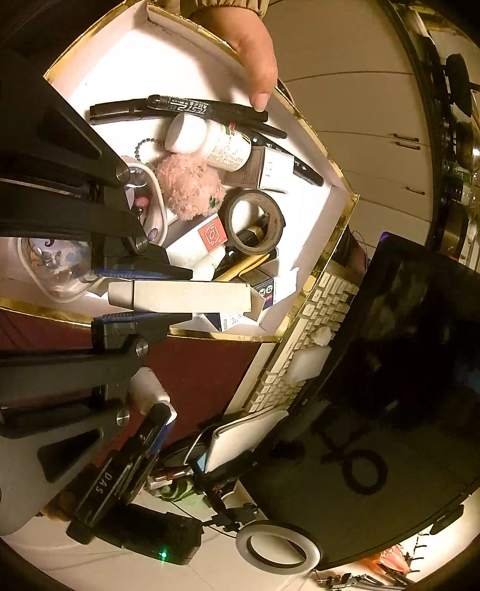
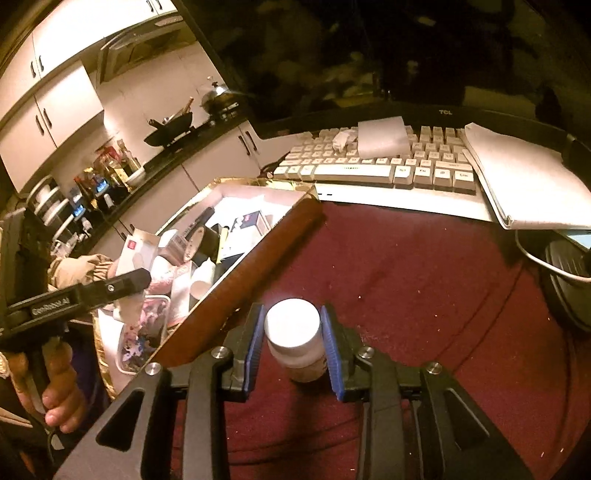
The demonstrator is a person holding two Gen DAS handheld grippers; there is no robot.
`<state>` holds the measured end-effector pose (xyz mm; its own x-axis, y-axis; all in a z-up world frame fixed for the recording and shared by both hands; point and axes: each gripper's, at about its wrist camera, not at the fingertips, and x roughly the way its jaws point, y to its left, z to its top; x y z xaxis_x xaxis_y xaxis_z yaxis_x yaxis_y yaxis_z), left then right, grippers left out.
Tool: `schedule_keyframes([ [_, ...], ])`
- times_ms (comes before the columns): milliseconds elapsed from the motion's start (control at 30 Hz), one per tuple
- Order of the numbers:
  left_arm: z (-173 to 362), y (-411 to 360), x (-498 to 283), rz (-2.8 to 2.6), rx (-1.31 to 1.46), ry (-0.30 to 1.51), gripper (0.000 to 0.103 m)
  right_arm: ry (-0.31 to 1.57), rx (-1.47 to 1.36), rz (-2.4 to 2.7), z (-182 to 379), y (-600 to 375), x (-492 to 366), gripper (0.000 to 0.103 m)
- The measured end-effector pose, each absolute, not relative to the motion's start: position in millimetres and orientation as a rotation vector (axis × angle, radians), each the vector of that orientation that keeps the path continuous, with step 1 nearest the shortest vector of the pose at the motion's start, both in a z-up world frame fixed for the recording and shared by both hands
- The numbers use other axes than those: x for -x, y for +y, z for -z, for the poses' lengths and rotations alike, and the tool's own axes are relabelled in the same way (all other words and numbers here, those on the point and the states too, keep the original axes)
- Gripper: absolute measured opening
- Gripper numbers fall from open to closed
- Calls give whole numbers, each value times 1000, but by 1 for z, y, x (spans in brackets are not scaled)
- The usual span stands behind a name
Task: Organize objects
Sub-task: 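Carry the box with the left tool while the right tool carries the bottle to the tray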
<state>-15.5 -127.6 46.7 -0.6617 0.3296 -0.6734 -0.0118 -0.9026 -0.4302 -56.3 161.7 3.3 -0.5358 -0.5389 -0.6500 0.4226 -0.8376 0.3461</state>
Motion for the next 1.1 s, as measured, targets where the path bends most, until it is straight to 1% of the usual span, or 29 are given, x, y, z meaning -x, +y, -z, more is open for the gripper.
schedule_keyframes([
  [67,-47,-129,15,-2643,1180,-587,13,-175,-1061,2364,-4,159,55,32],
  [133,-47,-130,14,-2647,1179,-588,13,-156,-1070,2372,-1,156,56,35],
  [367,-46,-147,15,-2683,1175,-617,13,-199,-1071,2384,2,158,59,34],
  [467,-46,-157,16,-2706,1176,-633,13,-243,-1047,2351,-8,157,60,34],
  [700,-43,-180,17,-2767,1195,-658,13,-220,-960,2273,-38,120,67,34],
  [833,-36,-184,26,-2726,1245,-589,13,-182,-937,2254,-44,95,76,34],
  [900,-35,-181,32,-2716,1260,-509,13,-172,-954,2238,-41,81,86,34],
  [1100,-30,-185,40,-2712,1277,-459,13,-113,-962,2243,-36,55,102,34],
])
